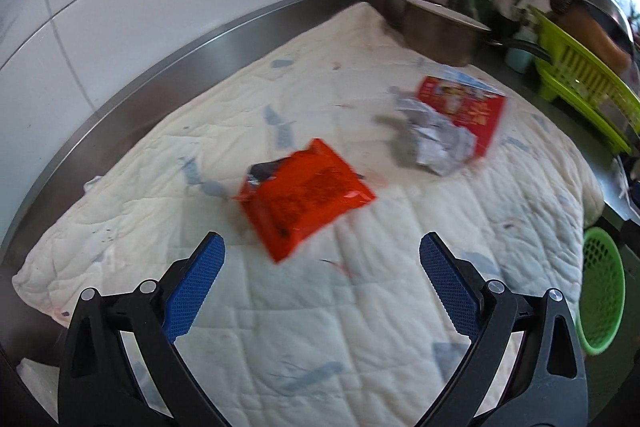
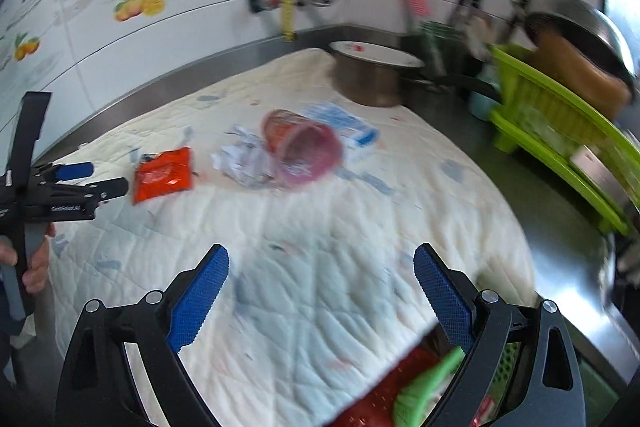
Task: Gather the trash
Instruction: 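Grasp the crumpled tissue with the right tool while the left tool grasps the orange snack bag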
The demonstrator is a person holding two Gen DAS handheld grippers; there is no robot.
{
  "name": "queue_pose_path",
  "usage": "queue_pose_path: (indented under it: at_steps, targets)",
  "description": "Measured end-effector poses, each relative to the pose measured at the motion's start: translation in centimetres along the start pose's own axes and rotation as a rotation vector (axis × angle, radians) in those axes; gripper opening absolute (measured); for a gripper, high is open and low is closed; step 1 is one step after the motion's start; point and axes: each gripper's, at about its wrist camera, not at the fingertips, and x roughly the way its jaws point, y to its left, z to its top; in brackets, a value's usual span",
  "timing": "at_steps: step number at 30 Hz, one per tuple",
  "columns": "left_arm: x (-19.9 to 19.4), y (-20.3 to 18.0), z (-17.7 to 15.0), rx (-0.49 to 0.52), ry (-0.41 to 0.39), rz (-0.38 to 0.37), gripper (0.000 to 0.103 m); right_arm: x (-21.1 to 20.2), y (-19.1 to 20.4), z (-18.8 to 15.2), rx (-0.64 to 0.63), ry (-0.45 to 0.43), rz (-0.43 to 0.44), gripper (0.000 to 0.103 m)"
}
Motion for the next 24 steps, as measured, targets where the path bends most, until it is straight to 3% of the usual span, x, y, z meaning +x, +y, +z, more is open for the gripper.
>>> queue_pose_path:
  at_steps: [6,11,15,24]
  targets:
    - [1.0,3.5,0.4,-0.038,0.006,0.027,0.097,4.2,4.3,2.0,-0.078,0.029,0.115,0.09]
    - [1.8,5.3,0.2,-0.074,0.012,0.032,0.097,9.2,6.8,2.3,-0.055,0.109,0.193,0.09]
    - [2.5,6.2,-0.1,-0.089,0.014,0.025,0.097,12.8,7.7,2.4,-0.026,0.155,0.208,0.09]
    - [4.2,6.7,0.3,-0.061,0.024,-0.024,0.097,17.9,7.3,3.6,0.043,0.175,0.149,0.09]
